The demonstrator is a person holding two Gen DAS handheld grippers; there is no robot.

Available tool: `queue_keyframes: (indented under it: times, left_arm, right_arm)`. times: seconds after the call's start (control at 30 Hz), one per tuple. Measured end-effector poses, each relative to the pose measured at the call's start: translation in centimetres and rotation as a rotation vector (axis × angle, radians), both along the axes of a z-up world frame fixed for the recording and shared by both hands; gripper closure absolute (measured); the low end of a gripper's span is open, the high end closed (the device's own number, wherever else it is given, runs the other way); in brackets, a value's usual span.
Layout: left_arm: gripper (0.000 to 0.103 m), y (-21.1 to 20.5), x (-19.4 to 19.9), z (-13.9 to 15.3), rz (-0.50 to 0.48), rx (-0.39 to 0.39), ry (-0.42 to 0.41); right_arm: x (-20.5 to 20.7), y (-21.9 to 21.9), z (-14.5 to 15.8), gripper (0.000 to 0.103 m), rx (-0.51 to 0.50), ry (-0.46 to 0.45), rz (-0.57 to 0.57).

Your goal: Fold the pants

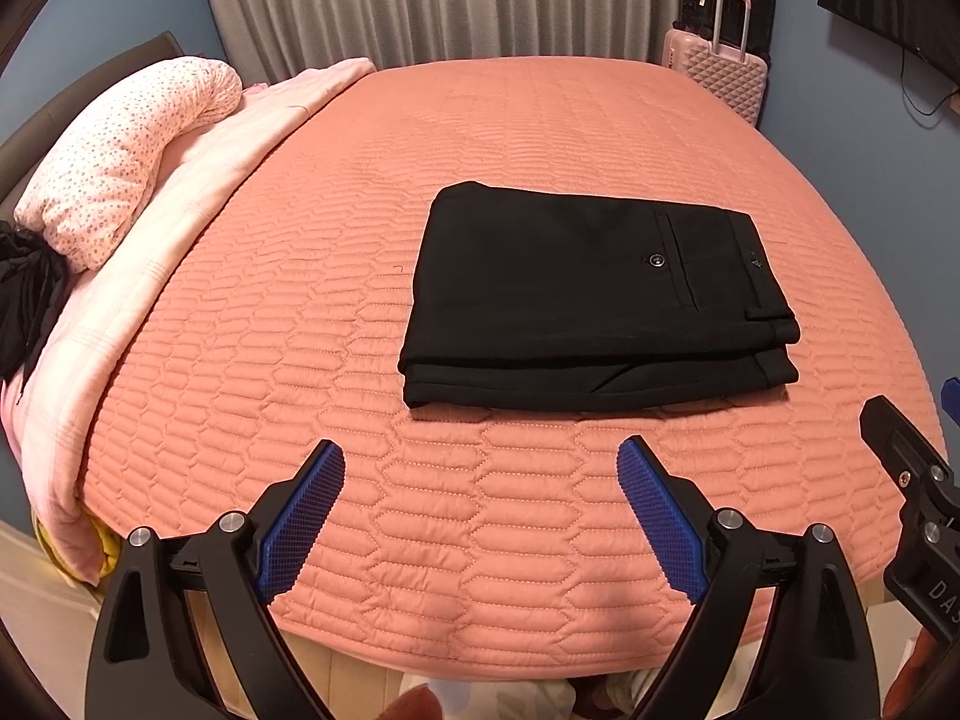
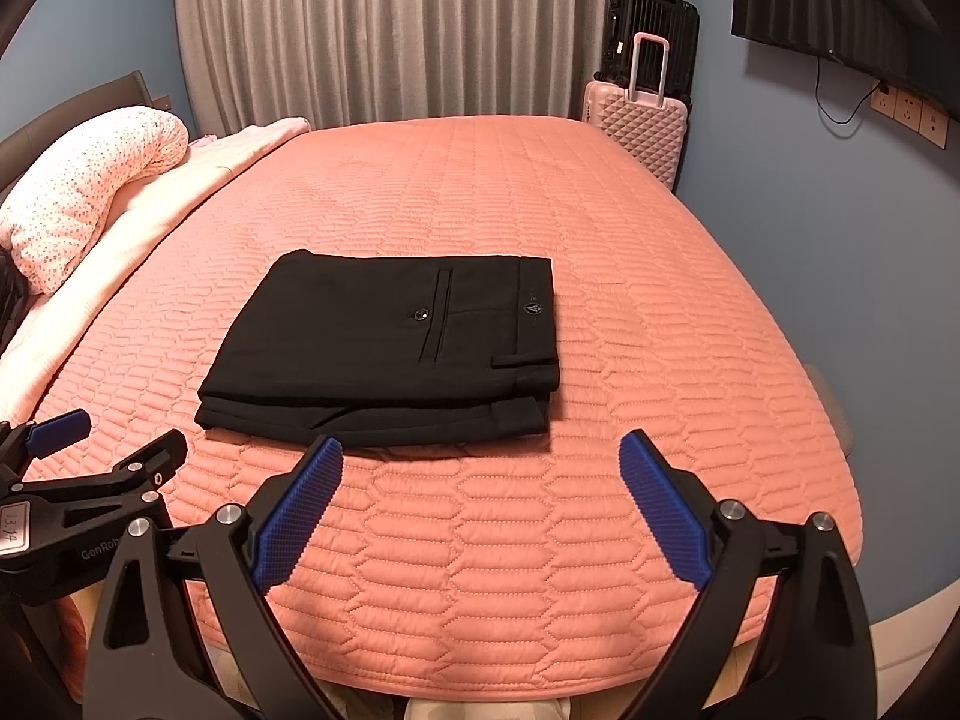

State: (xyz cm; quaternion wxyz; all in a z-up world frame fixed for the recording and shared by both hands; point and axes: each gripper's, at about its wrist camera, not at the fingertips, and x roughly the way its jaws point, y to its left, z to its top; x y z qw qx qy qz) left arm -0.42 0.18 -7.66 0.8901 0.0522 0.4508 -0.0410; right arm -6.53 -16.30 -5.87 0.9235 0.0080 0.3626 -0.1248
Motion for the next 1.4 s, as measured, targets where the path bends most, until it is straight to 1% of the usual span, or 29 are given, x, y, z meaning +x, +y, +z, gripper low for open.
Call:
queue_keyframes:
  times: [0.27,0.43,0.6,0.77,0.93,1.1,1.17,1.23,1.4]
  left_arm:
    - [0.013,-0.3,-0.1,-0.2,-0.018,0.001,0.007]
    - [0.012,-0.3,-0.4,0.0,-0.020,0.014,-0.017]
    - [0.012,-0.7,-0.7,0.4,-0.046,0.011,-0.040]
    - [0.012,-1.0,-0.6,0.4,-0.055,0.017,-0.035]
    - [0.012,-0.9,-0.5,0.2,-0.022,0.045,-0.036]
    - [0.012,-0.3,-0.6,0.5,-0.020,0.013,-0.046]
    - [0.012,-0.3,-0.7,0.7,-0.021,0.015,-0.061]
    - [0.012,-0.4,-0.8,0.9,-0.022,0.036,-0.081]
    - [0.011,-0.6,-0.9,1.3,-0.039,0.032,-0.097]
  right_arm:
    - [0.0,0.0,-0.1,0.011,-0.003,-0.001,-0.002]
    - [-0.1,0.0,-0.1,0.011,0.000,-0.001,0.000]
    - [-0.1,0.1,-0.1,0.011,0.000,-0.001,0.003]
    - [-0.1,0.1,-0.1,0.011,-0.002,-0.004,0.004]
    - [-0.1,0.1,-0.1,0.011,-0.001,-0.004,0.003]
    - [0.0,0.2,-0.2,0.011,-0.004,-0.001,0.008]
    - [0.0,0.2,-0.2,0.011,-0.002,0.000,0.010]
    - [0.0,0.2,-0.1,0.011,-0.004,-0.002,0.011]
    - [0.0,0.3,-0.1,0.011,-0.007,-0.005,0.012]
